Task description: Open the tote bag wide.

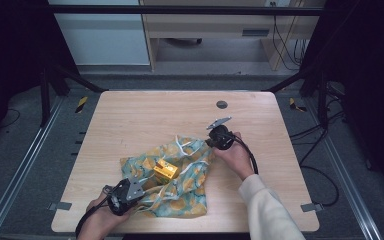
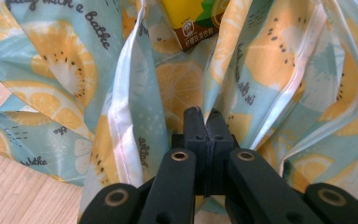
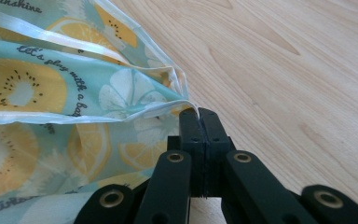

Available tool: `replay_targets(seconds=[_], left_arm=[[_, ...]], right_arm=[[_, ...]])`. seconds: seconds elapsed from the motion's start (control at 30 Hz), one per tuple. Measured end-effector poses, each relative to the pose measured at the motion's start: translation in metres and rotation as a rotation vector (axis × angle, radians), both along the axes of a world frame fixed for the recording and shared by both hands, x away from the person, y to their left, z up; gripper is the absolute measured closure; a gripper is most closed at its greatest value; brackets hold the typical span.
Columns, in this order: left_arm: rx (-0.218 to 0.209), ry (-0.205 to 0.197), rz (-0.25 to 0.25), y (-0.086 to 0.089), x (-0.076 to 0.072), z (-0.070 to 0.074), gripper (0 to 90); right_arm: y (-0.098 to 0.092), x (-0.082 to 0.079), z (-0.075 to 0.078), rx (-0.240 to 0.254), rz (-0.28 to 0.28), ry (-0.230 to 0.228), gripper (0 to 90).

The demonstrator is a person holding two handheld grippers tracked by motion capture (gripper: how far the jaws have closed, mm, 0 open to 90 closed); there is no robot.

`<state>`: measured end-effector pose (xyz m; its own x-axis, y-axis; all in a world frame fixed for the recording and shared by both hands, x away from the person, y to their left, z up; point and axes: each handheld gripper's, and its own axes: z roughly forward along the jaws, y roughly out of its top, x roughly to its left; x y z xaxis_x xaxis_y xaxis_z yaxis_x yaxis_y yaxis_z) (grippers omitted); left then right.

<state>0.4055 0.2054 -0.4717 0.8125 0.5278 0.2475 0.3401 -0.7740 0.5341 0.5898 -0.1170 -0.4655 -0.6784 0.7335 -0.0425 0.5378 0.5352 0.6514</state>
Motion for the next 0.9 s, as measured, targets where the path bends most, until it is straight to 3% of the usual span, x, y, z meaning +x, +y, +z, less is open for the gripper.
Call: replay_targets(seconds=[0.13,0.23,0.43,0.6,0.8,0.9], left_arm=[[0.021,0.001,-0.007,-0.003,-0.001,-0.002,90.0],[-0.006,-0.021,0.000,-0.002,-0.002,0.001,89.2],[-0.114,-0.130,0.036,0.001,-0.004,0.014,63.8],[-0.192,-0.197,0.067,0.002,-0.007,0.024,57.9],[-0.264,-0.254,0.107,0.005,-0.012,0.041,56.4],[-0.247,-0.307,0.099,0.004,-0.014,0.055,54.4]], right_arm=[[-0.003,0.000,-0.001,-0.002,-0.008,-0.001,90.0],[-0.004,-0.003,0.001,0.005,-0.013,-0.009,87.5],[-0.006,-0.021,0.029,0.074,0.003,-0.073,53.5],[-0.010,-0.047,0.055,0.122,0.025,-0.140,36.5],[-0.009,-0.077,0.074,0.157,0.080,-0.172,35.7],[-0.006,-0.096,0.075,0.169,0.126,-0.171,39.3]])
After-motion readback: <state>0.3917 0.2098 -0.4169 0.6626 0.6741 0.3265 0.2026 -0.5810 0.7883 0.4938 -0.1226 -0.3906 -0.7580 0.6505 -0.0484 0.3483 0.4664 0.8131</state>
